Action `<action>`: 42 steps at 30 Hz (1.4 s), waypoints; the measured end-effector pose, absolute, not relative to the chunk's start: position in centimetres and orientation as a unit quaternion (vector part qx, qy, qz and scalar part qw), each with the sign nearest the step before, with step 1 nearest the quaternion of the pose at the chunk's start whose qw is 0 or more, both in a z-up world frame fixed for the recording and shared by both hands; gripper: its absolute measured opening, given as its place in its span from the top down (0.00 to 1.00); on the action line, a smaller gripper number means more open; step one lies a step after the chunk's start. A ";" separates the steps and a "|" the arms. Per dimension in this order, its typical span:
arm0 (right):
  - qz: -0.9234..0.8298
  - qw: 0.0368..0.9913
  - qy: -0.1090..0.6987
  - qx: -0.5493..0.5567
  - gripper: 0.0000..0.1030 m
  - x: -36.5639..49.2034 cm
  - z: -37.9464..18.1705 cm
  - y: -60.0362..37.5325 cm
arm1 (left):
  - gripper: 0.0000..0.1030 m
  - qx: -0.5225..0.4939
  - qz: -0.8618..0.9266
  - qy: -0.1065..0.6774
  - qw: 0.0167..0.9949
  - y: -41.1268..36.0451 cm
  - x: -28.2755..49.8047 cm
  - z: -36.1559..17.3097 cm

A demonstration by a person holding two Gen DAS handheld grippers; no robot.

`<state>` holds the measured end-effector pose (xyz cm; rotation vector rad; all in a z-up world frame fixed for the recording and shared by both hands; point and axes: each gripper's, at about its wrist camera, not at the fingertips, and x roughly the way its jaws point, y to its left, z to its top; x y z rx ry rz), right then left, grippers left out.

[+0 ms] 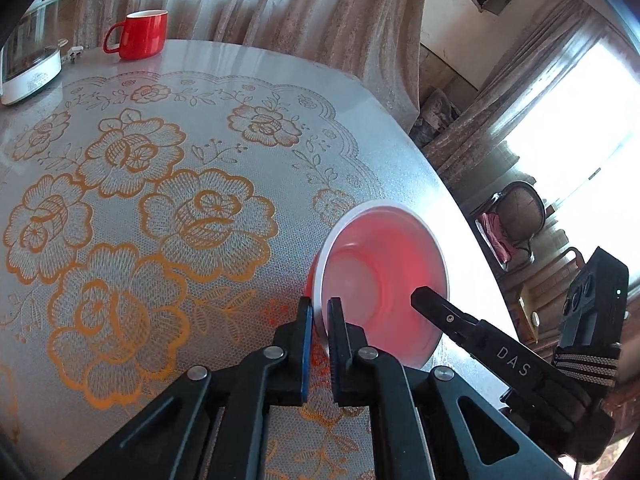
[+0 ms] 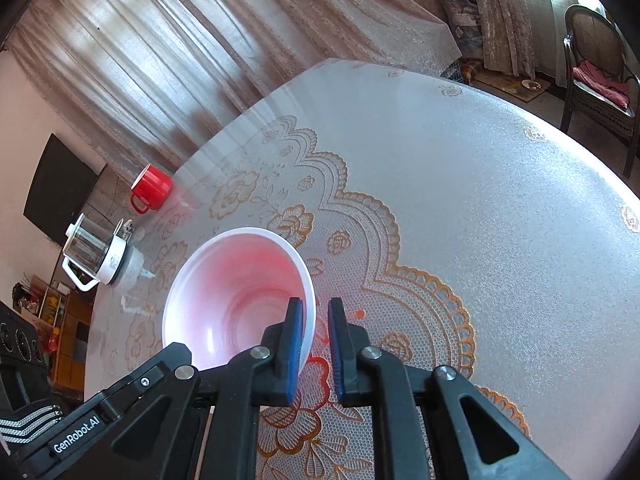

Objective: Organize plates and bowls
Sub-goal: 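Grip the rim of the red-and-white bowl with both grippers, then carry the red-and-white bowl with both grippers into the yellow bowl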

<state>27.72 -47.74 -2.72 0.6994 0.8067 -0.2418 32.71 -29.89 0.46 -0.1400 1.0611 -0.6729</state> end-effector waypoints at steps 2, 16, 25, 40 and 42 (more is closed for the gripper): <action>-0.113 0.854 0.388 0.327 0.90 27.7 -2.7 -47.4 | 0.94 -0.076 -0.314 0.504 0.801 -29.2 32.5 0.4; -0.041 0.841 0.424 0.334 0.86 26.8 -2.6 -43.7 | 0.95 -0.089 -0.257 0.544 0.794 -22.9 29.5 0.9; -0.016 0.847 0.428 0.316 0.77 25.6 -1.6 -40.8 | 0.95 -0.100 -0.228 0.546 0.800 -19.0 28.1 0.9; -0.022 0.852 0.434 0.293 0.83 24.7 -1.3 -38.1 | 0.92 -0.084 -0.229 0.532 0.811 -17.5 27.2 0.8; -0.018 0.855 0.434 0.283 0.88 24.7 -1.4 -37.5 | 0.93 -0.075 -0.232 0.523 0.817 -17.6 26.8 0.9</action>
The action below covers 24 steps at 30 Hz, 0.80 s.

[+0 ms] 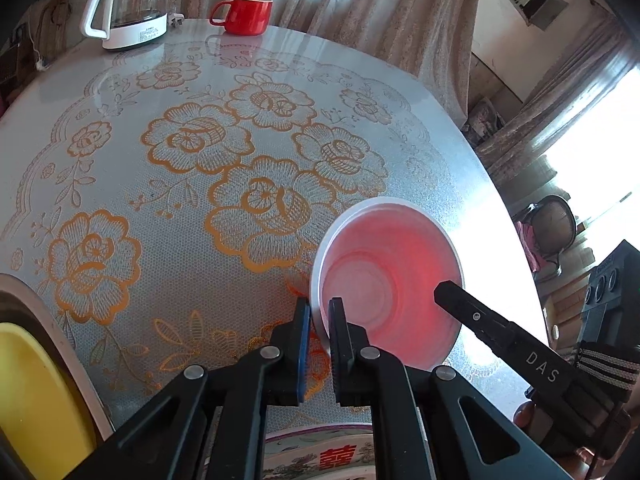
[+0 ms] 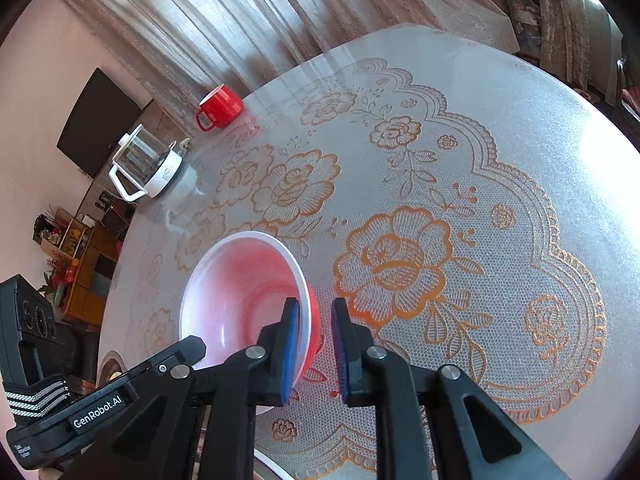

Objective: Organize plates and bowls
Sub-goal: 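Carry the red-and-white bowl with both grippers into the yellow bowl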

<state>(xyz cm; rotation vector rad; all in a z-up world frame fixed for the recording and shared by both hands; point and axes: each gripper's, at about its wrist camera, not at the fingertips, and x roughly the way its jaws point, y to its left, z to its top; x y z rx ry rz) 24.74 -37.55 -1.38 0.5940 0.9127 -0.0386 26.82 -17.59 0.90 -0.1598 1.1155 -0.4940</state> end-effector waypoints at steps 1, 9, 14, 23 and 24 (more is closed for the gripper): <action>-0.018 0.855 0.435 0.281 0.90 24.7 -1.4 -37.3 | 0.93 -0.073 -0.231 0.520 0.819 -17.6 26.7 1.0; -0.011 0.854 0.430 0.292 0.91 24.5 -1.0 -36.7 | 0.94 -0.082 -0.225 0.514 0.824 -16.4 26.0 1.2; -0.005 0.858 0.426 0.287 0.91 24.4 -0.4 -35.8 | 0.94 -0.082 -0.223 0.497 0.834 -15.4 25.2 2.2; 0.017 0.864 0.418 0.280 0.91 23.6 0.8 -33.6 | 0.94 -0.092 -0.220 0.469 0.851 -12.7 23.3 3.8; 0.020 0.865 0.417 0.277 0.91 23.5 1.0 -33.3 | 0.94 -0.094 -0.219 0.465 0.853 -12.3 23.0 4.0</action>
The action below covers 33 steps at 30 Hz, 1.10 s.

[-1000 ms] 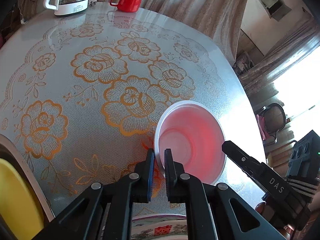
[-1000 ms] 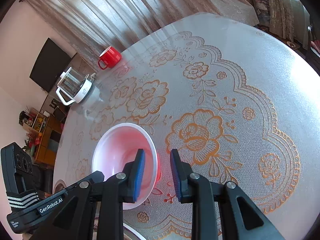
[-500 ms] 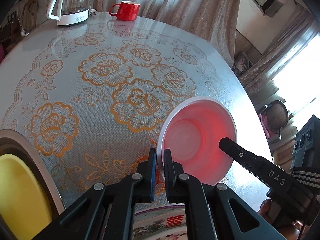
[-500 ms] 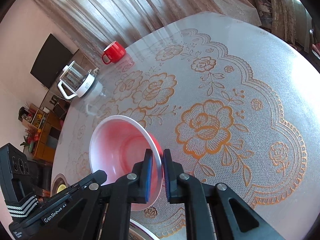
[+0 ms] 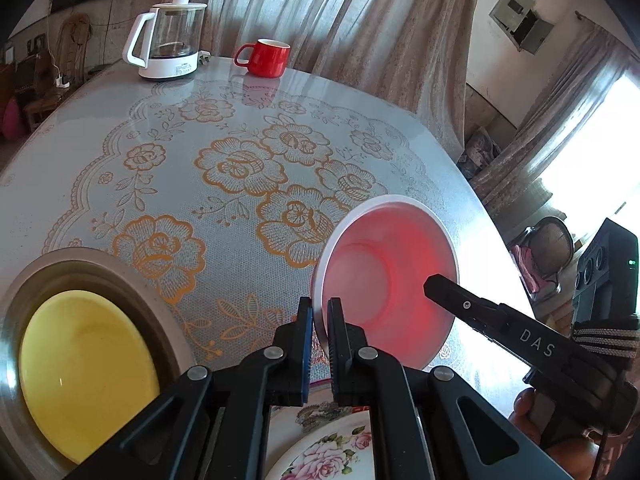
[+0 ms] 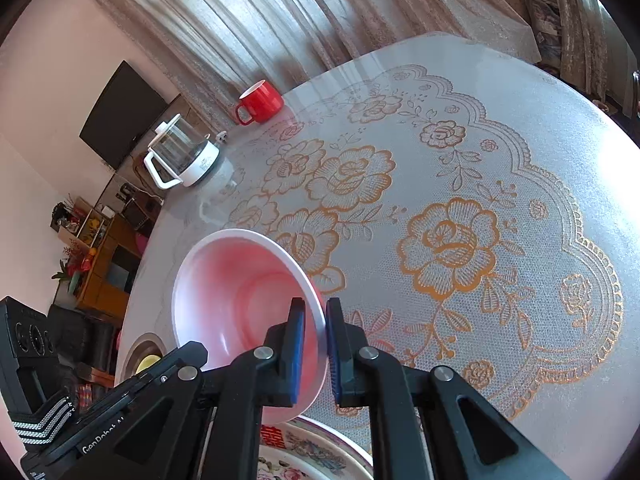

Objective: Organize plates and bowls
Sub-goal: 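Carry the red-and-white bowl with both grippers into the yellow bowl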

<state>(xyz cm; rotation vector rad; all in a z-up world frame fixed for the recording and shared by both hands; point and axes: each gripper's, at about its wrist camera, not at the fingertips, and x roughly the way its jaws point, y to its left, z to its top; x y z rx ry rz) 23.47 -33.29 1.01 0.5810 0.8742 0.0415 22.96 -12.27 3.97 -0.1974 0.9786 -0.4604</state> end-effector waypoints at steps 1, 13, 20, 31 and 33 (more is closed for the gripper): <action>0.023 0.867 0.417 0.274 0.91 23.3 1.2 -32.9 | 0.93 -0.095 -0.218 0.460 0.855 -11.8 22.6 4.2; 0.074 0.877 0.407 0.244 0.91 22.2 3.7 -27.3 | 0.93 -0.126 -0.197 0.426 0.874 -5.5 19.5 6.2; 0.108 0.877 0.411 0.223 0.91 21.6 4.2 -23.6 | 0.94 -0.155 -0.180 0.420 0.876 -1.3 17.7 6.1; 0.162 0.867 0.430 0.194 0.91 21.7 4.0 -17.4 | 0.94 -0.199 -0.140 0.423 0.873 4.8 16.2 5.0; 0.167 0.865 0.435 0.188 0.91 21.9 3.8 -16.6 | 0.94 -0.208 -0.134 0.428 0.869 5.5 16.4 4.5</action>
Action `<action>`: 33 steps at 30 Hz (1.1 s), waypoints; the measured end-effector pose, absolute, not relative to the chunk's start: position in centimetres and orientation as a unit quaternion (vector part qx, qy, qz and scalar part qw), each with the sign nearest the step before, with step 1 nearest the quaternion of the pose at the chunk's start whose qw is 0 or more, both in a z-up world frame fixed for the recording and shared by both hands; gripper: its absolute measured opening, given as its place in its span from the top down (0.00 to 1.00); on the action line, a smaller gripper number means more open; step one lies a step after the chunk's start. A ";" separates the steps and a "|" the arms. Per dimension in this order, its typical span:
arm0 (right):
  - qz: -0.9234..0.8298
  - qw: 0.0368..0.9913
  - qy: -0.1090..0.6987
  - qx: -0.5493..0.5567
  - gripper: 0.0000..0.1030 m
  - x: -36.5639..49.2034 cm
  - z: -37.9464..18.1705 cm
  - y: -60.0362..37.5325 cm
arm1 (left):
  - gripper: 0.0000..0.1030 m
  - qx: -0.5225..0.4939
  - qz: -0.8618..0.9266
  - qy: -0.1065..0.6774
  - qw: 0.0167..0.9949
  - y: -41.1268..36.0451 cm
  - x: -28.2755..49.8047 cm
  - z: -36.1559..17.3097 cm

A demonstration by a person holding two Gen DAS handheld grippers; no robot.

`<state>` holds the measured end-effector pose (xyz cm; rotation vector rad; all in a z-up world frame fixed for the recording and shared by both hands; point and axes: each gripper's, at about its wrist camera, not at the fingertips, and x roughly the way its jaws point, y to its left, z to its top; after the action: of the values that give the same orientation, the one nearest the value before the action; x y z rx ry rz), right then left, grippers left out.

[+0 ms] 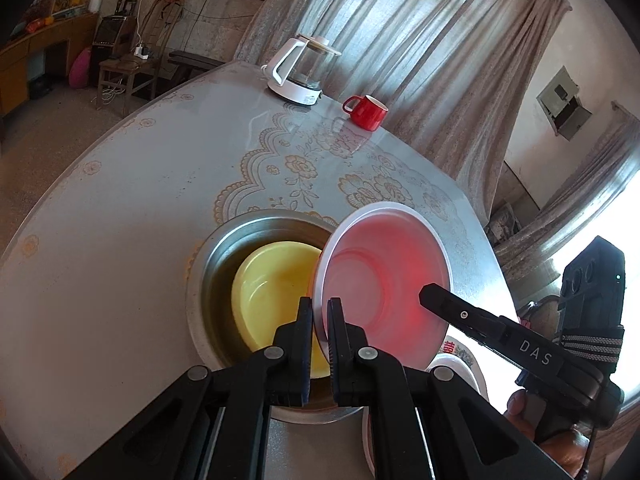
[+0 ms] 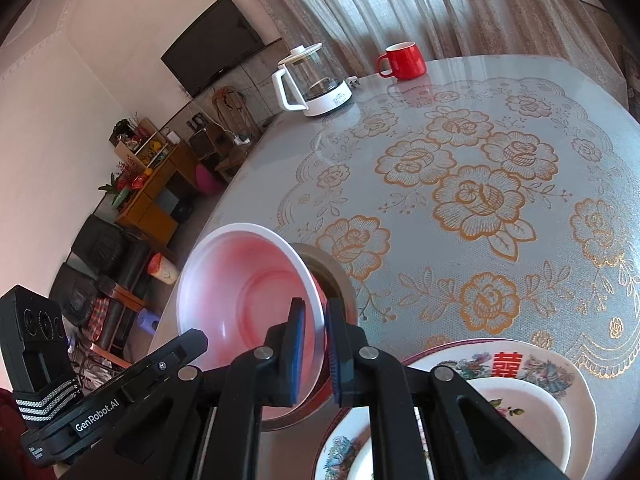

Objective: Organize plates and bowls
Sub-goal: 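Carry the red-and-white bowl with both grippers into the yellow bowl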

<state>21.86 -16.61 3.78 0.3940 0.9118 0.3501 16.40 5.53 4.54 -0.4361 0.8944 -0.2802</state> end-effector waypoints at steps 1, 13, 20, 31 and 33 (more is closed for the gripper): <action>0.170 0.863 0.438 0.187 0.91 22.0 3.6 -16.2 | 0.94 -0.212 -0.130 0.430 0.868 5.8 16.5 4.3; 0.159 0.853 0.467 0.167 0.88 23.4 1.5 -14.2 | 0.93 -0.211 -0.098 0.447 0.863 7.0 16.9 2.3; 0.159 0.853 0.471 0.161 0.85 23.6 0.7 -13.8 | 0.93 -0.202 -0.086 0.464 0.858 6.9 17.5 1.2; 0.148 0.860 0.473 0.116 0.91 23.6 0.0 -12.6 | 0.83 -0.189 -0.064 0.447 0.872 7.4 17.3 1.3; 0.151 0.859 0.474 0.122 0.90 23.5 -0.1 -12.8 | 0.83 -0.189 -0.061 0.441 0.875 7.6 17.0 1.5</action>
<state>23.54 -12.82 -0.10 0.2560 0.9958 0.3162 17.03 7.58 1.47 -0.3935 0.9202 -0.1276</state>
